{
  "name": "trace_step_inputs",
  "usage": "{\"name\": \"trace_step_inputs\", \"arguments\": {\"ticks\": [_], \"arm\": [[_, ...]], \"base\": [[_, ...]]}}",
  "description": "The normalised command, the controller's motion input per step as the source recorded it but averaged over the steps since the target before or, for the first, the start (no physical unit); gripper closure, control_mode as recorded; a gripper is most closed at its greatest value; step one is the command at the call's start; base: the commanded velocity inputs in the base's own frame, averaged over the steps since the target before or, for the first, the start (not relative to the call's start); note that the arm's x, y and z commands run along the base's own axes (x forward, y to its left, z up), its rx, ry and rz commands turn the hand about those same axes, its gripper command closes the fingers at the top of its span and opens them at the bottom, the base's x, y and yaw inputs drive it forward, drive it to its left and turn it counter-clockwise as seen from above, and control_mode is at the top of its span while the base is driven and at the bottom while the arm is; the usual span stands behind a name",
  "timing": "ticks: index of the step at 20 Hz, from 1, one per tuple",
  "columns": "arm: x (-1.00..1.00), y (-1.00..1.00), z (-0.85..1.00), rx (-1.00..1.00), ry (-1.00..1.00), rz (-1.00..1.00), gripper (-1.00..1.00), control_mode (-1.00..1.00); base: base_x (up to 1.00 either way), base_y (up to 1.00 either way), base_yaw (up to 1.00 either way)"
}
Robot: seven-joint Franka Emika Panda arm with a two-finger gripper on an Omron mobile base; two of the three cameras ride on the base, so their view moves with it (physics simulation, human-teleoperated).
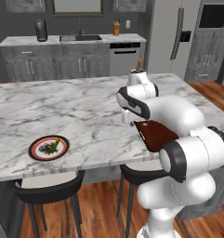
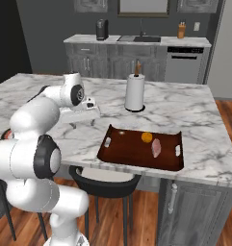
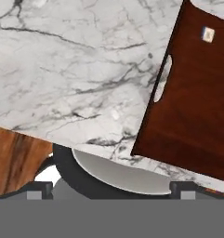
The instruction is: Create a steak meal by picking up the steak and asparagus from the tray and placing them on the plate. Leave the orange on the tray.
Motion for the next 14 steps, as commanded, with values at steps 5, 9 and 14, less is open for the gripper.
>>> {"name": "trace_step_inputs", "arguments": {"ticks": [5,9,14], "arm": [[0.0,-1.0,0.02,0.02,0.0,-0.29,-1.0,-1.0],[0.01,-1.0,-0.01,0.0,0.0,-0.25,-1.0,-1.0],[0.09,-1.0,-0.17,0.0,0.0,-0.21,-1.0,-1.0]], "base": [[0.0,0.0,0.0],[0.0,0.0,0.0],[0.0,0.0,0.0]]}}
